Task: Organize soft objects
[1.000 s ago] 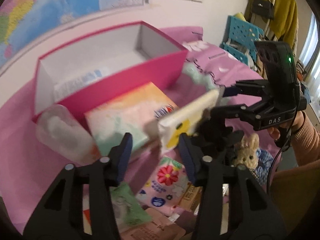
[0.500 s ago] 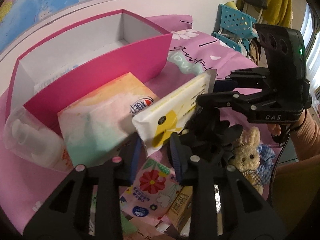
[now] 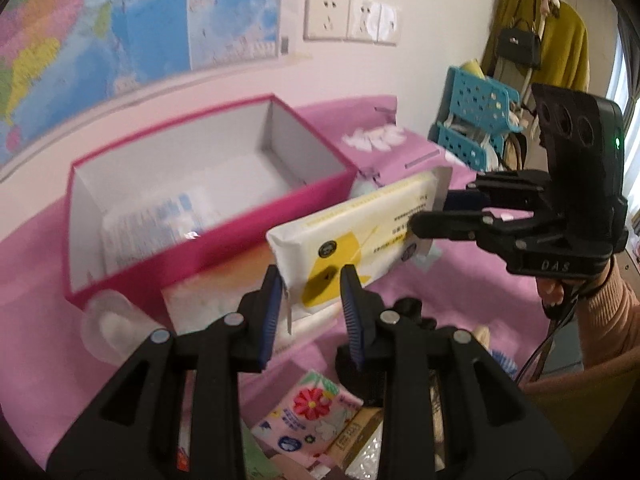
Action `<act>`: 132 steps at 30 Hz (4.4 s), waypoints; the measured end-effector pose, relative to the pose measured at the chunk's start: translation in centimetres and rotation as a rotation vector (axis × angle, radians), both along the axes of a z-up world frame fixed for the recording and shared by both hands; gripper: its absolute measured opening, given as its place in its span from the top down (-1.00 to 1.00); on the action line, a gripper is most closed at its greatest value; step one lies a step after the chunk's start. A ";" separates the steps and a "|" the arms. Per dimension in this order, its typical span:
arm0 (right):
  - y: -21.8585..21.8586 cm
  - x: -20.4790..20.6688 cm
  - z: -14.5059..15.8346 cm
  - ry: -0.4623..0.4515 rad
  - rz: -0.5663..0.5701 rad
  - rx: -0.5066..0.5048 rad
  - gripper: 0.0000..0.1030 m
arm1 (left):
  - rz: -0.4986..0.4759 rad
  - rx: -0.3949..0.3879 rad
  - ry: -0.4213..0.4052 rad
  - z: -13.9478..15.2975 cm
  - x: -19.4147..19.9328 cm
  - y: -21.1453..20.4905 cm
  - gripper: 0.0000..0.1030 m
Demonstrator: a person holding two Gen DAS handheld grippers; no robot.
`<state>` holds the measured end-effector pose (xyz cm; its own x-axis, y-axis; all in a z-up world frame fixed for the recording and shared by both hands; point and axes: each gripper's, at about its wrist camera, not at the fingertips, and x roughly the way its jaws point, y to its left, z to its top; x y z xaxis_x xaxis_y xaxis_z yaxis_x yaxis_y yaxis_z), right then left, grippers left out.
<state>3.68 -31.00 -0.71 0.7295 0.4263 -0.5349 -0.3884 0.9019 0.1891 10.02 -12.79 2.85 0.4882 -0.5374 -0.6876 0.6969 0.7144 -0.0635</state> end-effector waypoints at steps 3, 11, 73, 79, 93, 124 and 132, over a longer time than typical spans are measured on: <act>0.2 0.4 1.1 -0.025 0.004 -0.015 0.58 | 0.017 -0.012 -0.013 1.0 0.6 0.1 0.38; 0.5 2.4 3.2 -0.054 0.020 -0.017 0.59 | 0.078 -0.024 -0.016 2.7 2.9 0.0 0.38; 6.7 -2.9 -1.7 0.107 0.245 0.018 -0.19 | 0.191 -0.087 0.060 -3.0 -5.1 11.7 0.14; 6.4 -2.2 -3.6 0.161 0.183 0.029 -0.19 | 0.256 -0.048 0.079 -4.9 -5.0 11.7 0.14; 7.0 -2.3 -3.4 0.147 0.119 -0.016 -0.20 | 0.255 -0.004 0.045 -5.1 -5.2 9.2 0.14; 5.1 2.4 -4.7 0.192 0.046 0.038 -0.25 | 0.284 0.040 0.074 -6.2 -2.1 7.4 0.14; 5.0 3.3 -5.3 0.212 0.062 0.059 -0.25 | 0.264 0.021 0.096 -6.6 -2.1 8.3 0.22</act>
<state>6.97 -26.01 -5.99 0.5744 0.5022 -0.6464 -0.3889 0.8623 0.3244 7.91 -4.49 -3.72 0.5418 -0.3854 -0.7469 0.4779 0.8723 -0.1035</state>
